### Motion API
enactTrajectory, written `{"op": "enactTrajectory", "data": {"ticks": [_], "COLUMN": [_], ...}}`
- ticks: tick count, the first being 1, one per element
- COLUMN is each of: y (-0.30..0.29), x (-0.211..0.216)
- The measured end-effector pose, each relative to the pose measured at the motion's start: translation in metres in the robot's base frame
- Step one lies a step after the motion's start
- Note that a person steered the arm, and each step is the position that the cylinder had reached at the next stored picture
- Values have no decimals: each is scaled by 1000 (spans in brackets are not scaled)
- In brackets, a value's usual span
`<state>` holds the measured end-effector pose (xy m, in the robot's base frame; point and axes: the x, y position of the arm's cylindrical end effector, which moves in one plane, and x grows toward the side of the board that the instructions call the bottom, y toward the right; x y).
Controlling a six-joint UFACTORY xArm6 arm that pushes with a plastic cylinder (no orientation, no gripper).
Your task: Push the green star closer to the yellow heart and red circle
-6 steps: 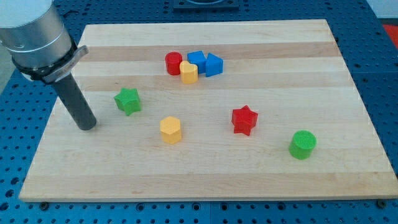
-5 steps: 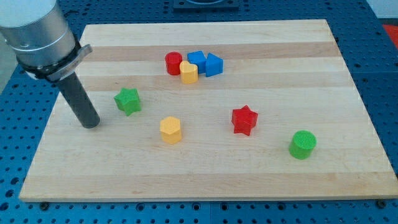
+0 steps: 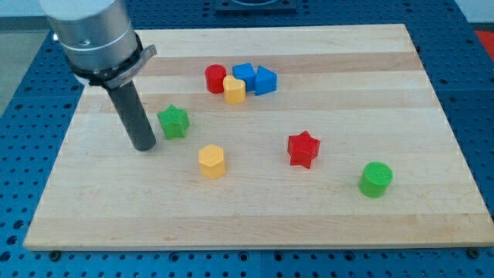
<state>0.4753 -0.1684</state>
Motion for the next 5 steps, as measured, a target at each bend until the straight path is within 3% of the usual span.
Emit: {"op": "enactTrajectory", "data": {"ticks": [4,5], "y": [49,56], "x": [-73,-73]}}
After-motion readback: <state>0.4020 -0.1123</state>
